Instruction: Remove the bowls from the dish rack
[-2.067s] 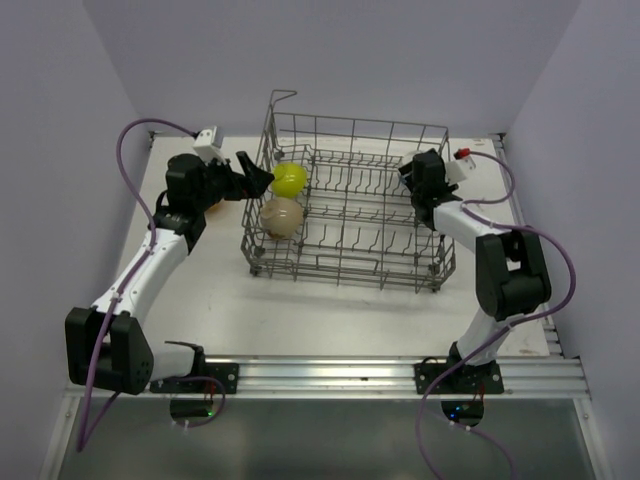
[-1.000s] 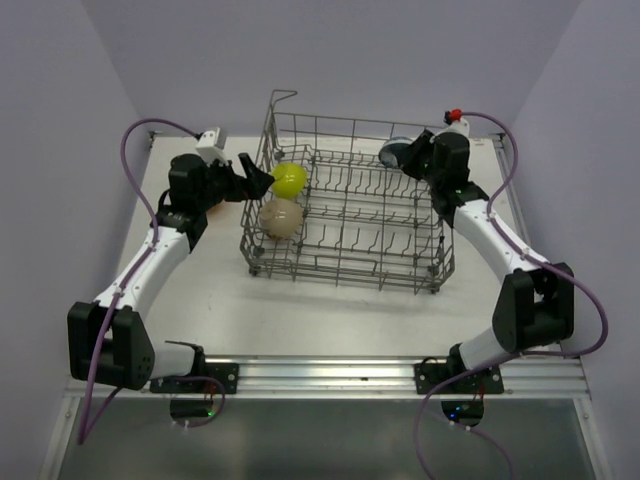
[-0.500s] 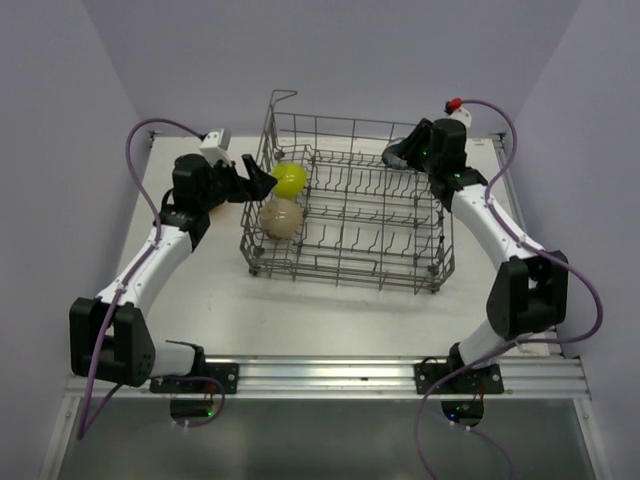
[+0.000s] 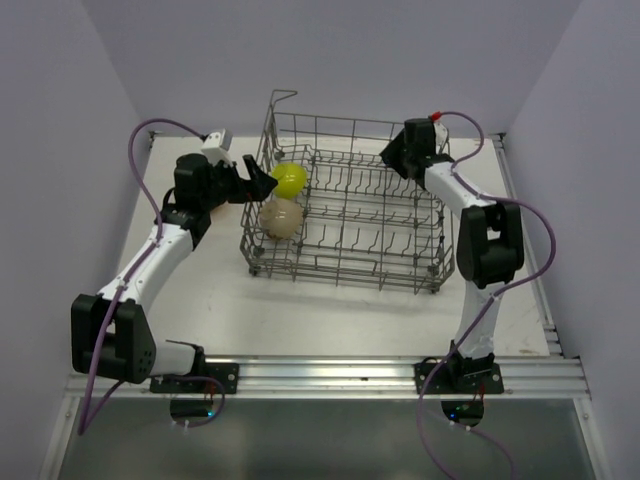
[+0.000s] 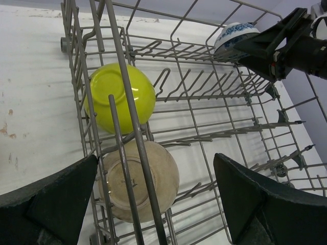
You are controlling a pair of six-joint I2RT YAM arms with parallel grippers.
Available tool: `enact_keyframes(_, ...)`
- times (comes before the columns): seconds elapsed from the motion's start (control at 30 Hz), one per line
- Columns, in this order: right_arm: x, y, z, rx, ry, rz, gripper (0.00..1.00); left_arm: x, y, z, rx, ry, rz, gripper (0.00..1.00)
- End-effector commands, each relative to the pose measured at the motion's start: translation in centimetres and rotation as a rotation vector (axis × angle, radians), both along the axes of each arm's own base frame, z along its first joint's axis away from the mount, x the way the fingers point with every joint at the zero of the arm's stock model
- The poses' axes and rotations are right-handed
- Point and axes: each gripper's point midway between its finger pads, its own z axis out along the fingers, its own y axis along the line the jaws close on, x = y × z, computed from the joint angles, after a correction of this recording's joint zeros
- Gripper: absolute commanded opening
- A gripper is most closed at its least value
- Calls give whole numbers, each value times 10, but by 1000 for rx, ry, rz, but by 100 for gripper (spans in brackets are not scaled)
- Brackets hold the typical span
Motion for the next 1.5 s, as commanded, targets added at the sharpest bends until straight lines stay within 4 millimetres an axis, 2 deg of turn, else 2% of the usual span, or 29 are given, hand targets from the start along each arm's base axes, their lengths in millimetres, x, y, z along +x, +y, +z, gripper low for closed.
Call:
enact_keyframes(0.0,16,-1,20,62,-78,-64,54,6,-6,23,-5,-66,-27,100)
enact_keyframes(0.07,15,-8,14,52,-89,-97,55,6,-6,24,-11,-68,-29,100)
enact_keyframes(0.23,17,-8,29,75,-171,-105,55,4,-7,26,-17,-71,-37,100)
enact_keyframes(0.37,17,-17,42,63,-202,-153,55,4,-8,25,-20,-68,-39,100)
enact_keyframes(0.57,18,-24,27,52,-150,-203,58,4,-8,25,-22,-67,-40,100)
enact_keyframes(0.6,22,-23,38,67,-199,-198,59,4,-8,25,-22,-67,-38,100)
enact_keyframes(0.67,18,-23,39,76,-216,-200,59,4,-8,25,-21,-66,-37,100)
enact_keyframes(0.7,17,-27,53,77,-247,-216,59,4,-8,25,-21,-66,-37,100)
enact_keyframes(0.87,5,-46,62,45,-272,-299,62,4,-9,25,-26,-65,-43,100)
enact_keyframes(0.97,5,-53,66,29,-280,-329,63,4,-9,26,-28,-64,-44,100)
enact_keyframes(1.27,26,-44,43,46,-212,-327,63,5,-9,24,-24,-61,-44,100)
enact_keyframes(1.43,35,-44,36,41,-214,-336,62,4,-10,22,-30,-53,-49,100)
enact_keyframes(1.47,39,-43,39,43,-223,-337,62,4,-11,22,-35,-53,-54,100)
